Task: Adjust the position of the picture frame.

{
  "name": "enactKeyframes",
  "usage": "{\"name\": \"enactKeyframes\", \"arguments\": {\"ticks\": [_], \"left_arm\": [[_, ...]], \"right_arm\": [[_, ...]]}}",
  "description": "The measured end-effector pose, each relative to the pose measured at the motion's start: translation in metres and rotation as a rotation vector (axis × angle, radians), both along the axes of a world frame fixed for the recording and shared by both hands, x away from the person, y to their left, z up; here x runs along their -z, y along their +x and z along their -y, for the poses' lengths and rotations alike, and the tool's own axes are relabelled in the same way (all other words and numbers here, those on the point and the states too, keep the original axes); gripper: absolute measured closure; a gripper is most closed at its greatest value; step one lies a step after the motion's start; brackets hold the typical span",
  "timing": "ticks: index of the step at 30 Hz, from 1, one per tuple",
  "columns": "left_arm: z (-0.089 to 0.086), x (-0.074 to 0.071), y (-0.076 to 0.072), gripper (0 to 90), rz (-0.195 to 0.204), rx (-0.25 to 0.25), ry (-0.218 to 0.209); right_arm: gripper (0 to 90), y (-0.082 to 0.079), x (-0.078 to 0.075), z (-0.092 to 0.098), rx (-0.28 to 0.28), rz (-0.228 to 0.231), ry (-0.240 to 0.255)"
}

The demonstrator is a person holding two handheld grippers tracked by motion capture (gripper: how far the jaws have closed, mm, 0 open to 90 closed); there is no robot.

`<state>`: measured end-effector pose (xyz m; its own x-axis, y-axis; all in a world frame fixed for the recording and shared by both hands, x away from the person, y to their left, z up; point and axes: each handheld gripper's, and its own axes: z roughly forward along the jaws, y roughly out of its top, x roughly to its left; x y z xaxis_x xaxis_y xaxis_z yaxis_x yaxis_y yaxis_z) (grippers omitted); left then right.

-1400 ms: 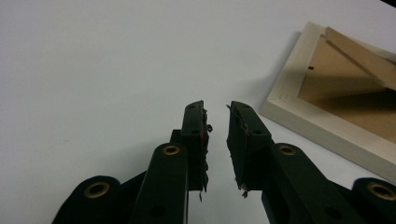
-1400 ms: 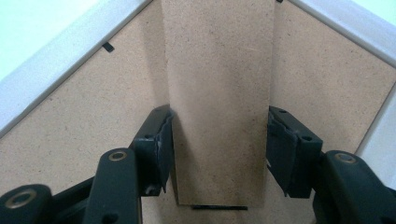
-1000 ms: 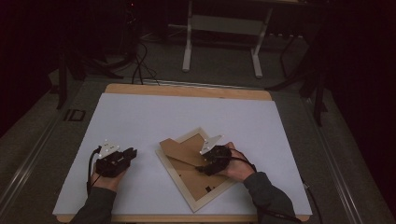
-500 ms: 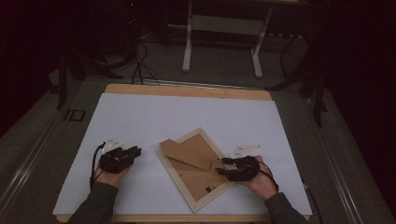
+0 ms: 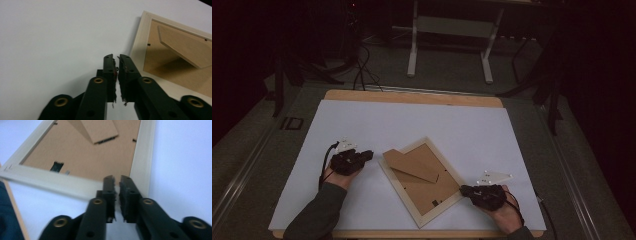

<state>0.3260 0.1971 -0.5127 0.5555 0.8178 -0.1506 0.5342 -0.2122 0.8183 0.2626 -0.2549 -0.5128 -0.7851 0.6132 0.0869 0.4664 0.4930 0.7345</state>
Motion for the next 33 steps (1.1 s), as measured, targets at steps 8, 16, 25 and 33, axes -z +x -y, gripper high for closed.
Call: {"name": "enactKeyframes", "arguments": {"ticks": [8, 16, 25, 33], "left_arm": [[0.015, 0.003, 0.021, 90.0, -0.021, 0.045, 0.032], [0.032, 0.012, 0.033, 90.0, -0.042, 0.065, 0.042], [0.038, 0.022, 0.038, 90.0, -0.08, 0.079, 0.063], [0.039, 0.024, 0.038, 90.0, -0.088, 0.081, 0.07]], "right_arm": [[89.7, -0.02, 0.006, 0.005, 0.02, 0.003, -0.011], [89.7, -0.023, 0.014, 0.0, 0.03, 0.001, -0.041], [89.6, -0.026, 0.016, -0.002, 0.019, -0.001, -0.043], [89.6, -0.027, 0.018, -0.005, 0.014, -0.005, -0.058]]}}
